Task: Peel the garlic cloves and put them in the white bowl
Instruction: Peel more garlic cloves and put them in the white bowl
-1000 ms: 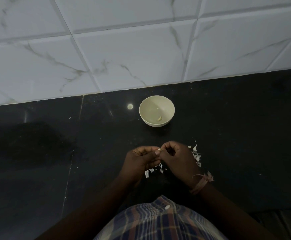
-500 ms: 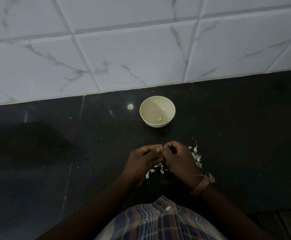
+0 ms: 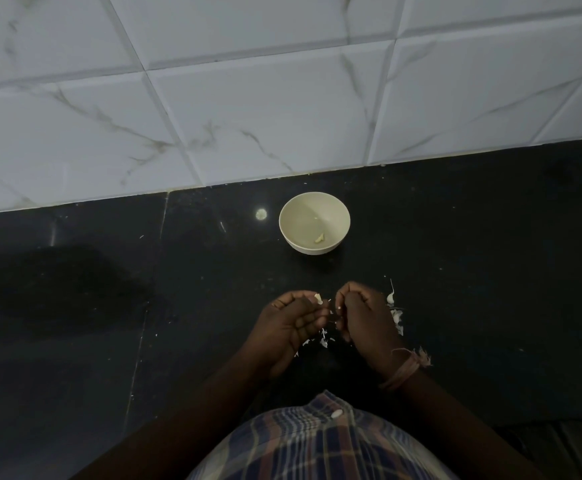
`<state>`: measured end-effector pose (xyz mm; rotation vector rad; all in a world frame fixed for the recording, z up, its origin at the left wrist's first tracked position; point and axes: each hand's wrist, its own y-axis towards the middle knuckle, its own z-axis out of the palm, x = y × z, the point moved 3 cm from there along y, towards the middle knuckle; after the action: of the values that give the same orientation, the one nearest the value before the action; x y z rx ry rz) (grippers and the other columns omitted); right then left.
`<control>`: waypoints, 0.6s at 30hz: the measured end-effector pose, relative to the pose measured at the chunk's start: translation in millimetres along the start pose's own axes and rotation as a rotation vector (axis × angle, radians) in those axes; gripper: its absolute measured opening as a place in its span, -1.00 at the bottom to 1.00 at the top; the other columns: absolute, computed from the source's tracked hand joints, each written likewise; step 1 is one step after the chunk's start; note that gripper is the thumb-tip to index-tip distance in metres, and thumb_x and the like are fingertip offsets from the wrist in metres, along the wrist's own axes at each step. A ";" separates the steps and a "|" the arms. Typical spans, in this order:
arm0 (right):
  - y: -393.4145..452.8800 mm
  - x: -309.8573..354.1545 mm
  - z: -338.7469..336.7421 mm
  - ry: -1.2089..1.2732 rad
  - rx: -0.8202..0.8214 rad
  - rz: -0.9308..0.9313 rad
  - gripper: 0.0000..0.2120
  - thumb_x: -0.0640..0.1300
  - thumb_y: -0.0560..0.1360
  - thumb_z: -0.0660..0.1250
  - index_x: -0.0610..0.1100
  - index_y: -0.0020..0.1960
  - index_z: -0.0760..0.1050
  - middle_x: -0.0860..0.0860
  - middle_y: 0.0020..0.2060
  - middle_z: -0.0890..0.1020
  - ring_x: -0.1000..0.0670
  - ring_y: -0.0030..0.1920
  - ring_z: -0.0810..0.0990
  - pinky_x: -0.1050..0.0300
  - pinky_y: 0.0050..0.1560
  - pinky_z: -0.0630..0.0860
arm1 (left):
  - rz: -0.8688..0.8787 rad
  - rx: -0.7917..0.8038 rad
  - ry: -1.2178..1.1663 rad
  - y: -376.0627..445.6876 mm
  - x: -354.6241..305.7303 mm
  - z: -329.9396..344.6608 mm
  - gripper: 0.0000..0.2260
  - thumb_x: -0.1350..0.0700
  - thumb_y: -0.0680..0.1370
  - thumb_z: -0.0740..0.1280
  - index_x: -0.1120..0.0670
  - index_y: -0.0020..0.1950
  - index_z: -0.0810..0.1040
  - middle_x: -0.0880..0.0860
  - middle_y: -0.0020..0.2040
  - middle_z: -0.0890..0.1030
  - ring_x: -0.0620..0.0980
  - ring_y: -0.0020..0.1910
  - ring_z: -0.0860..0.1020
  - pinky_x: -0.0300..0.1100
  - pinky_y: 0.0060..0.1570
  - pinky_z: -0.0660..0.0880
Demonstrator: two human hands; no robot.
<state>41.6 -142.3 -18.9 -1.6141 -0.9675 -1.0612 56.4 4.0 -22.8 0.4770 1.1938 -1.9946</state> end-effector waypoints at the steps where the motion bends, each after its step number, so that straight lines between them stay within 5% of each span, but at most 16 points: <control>1: 0.4 0.4 -1.7 -0.039 -0.016 -0.030 -0.70 -0.27 0.54 0.12 -0.11 -0.33 0.43 0.09 -0.51 0.44 0.05 -0.45 0.40 0.15 -0.39 0.32 | 0.002 -0.003 0.008 0.2 -0.3 -0.6 -0.92 0.31 0.60 0.33 0.23 0.04 0.62 0.21 -0.06 0.71 0.02 -0.15 0.70 -0.22 -0.14 0.66; 7: 4.5 -1.7 -0.2 -0.071 -0.065 0.000 -0.70 0.07 0.59 0.30 -0.08 -0.23 0.52 0.07 -0.46 0.54 0.05 -0.39 0.51 0.00 -0.27 0.49 | 0.015 0.011 0.001 2.4 -1.7 -1.5 -0.75 0.22 0.44 0.46 0.23 0.10 0.63 0.19 -0.07 0.69 0.01 -0.15 0.69 -0.22 -0.13 0.65; 12: 0.8 -4.0 4.8 -0.091 -0.008 -0.036 -0.89 -0.20 0.56 0.36 -0.01 -0.06 0.60 0.03 -0.19 0.69 0.06 -0.19 0.67 0.00 -0.13 0.64 | 0.034 0.001 -0.032 3.8 0.3 -2.7 -0.82 0.27 0.50 0.42 0.24 0.10 0.63 0.18 -0.07 0.71 -0.01 -0.15 0.69 -0.24 -0.14 0.64; 18: -3.9 6.9 6.6 -0.019 -0.002 -0.023 -0.91 -0.22 0.54 0.41 -0.10 -0.12 0.66 -0.02 -0.34 0.68 0.12 -0.42 0.59 0.26 -0.38 0.49 | 0.054 -0.024 0.000 5.4 4.0 -7.1 -0.88 0.30 0.56 0.38 0.23 0.07 0.64 0.17 -0.06 0.71 -0.03 -0.15 0.68 -0.25 -0.12 0.63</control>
<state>41.4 -134.3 -12.6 -1.6204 -1.0001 -1.0644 57.4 7.0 -32.0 0.4922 1.1917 -1.9324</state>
